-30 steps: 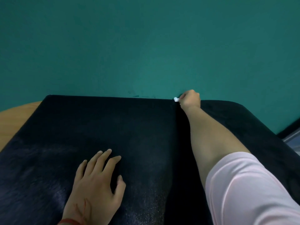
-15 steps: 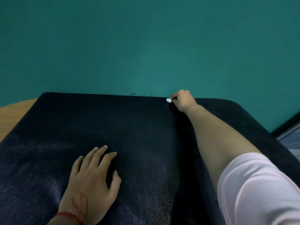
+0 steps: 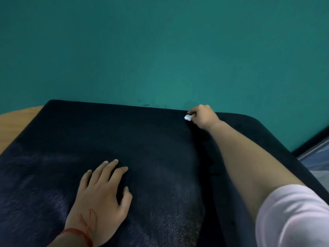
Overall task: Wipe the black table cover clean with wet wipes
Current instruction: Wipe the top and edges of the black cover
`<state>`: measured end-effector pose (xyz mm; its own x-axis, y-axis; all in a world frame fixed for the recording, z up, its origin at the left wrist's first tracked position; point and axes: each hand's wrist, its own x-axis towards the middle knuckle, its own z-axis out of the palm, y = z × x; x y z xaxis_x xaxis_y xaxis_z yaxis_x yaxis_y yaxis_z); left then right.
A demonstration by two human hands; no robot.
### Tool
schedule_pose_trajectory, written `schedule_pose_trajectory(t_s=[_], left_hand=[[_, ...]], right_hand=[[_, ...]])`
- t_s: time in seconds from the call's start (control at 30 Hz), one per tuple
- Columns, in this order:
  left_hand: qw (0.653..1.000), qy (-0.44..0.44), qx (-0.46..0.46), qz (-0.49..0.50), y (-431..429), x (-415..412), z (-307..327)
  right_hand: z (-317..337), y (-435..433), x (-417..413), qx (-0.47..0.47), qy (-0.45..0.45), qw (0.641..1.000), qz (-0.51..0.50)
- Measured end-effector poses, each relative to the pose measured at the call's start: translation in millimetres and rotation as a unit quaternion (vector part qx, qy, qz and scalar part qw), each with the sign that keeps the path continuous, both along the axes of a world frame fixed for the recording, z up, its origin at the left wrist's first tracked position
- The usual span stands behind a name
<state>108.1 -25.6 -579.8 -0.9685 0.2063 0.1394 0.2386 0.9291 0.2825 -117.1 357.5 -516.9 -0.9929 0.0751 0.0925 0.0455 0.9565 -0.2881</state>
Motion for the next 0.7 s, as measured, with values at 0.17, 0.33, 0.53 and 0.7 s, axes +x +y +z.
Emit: schedule_pose_trajectory(t_s=[0.17,0.33,0.53,0.7], left_hand=[[1.0,0.008,0.012,0.0,-1.2,-1.0,-2.1],[1.0,0.011,0.014,-0.002,-1.3,-1.9,-2.8],[1.0,0.013,0.014,-0.004,-2.4,-1.7,-2.6],[1.0,0.01,0.007,-0.007,-2.3,0.0,-2.0]], right_hand=[[-6.9,2.5,-25.4,0.049,-0.006,0.997,-0.064],[-9.7,8.5,-39.9,0.05,-0.005,0.993,-0.104],[-7.0,9.1,-37.3,0.069,-0.015,0.992,-0.1],[6.4,11.6,-15.4,0.101,-0.058,0.992,-0.049]])
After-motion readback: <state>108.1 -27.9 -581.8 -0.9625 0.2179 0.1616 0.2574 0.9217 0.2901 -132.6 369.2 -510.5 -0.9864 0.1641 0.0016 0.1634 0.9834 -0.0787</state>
